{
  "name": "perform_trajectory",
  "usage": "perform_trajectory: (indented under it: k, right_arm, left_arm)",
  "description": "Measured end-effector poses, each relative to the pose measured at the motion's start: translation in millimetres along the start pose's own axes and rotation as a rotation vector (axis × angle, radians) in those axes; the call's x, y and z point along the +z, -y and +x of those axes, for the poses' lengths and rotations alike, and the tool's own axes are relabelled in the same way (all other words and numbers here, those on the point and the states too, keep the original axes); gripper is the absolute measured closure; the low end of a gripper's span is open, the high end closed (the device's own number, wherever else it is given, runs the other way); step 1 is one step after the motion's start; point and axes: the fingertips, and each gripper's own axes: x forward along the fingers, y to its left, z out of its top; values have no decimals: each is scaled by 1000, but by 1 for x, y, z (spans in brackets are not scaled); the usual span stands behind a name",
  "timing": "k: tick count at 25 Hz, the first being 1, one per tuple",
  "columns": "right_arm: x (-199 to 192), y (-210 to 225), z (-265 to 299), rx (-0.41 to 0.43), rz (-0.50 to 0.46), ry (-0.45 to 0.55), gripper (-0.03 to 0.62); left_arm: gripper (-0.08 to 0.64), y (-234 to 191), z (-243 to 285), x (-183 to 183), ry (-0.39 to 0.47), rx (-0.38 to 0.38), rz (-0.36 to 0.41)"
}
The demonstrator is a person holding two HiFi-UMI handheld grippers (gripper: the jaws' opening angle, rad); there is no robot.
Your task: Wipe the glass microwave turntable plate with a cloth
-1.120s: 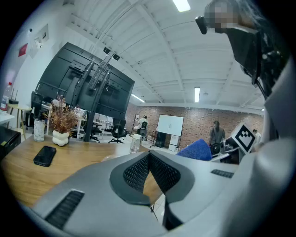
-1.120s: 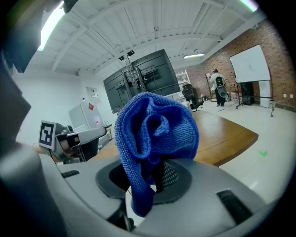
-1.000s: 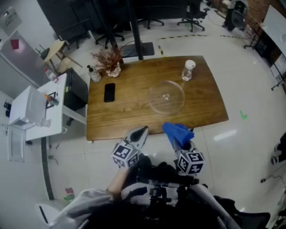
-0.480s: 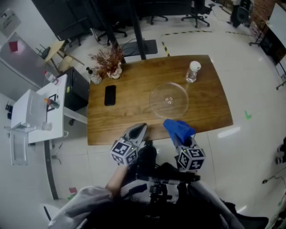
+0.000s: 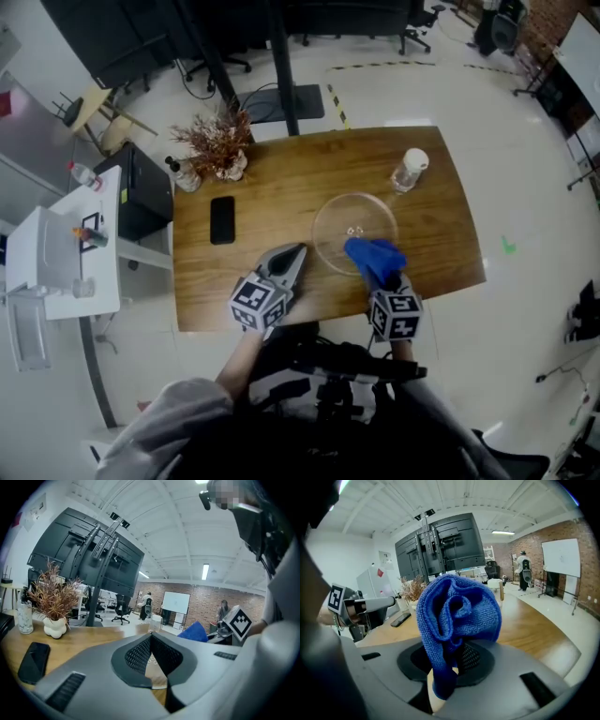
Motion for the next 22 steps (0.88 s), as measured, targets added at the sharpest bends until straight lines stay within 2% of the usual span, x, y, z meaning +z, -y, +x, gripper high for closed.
perform_trajectory:
  k: [5,13,17,22]
  right_arm:
    - [24,1,64,-19,-143,-64,499]
    - [41,3,160,-58,-246,-166,499]
    - [38,21,169,-101,-255,-199,497]
    - [32,72,146,-192,-211,-220,498]
  left_arm:
    - [560,-25,7,-2,-6,5,-47]
    - [560,-62,5,-6,-4,38,-107]
    - [560,-76,4,-9,1,55,-135]
    - [560,-79,10,-12,-3,45,-155]
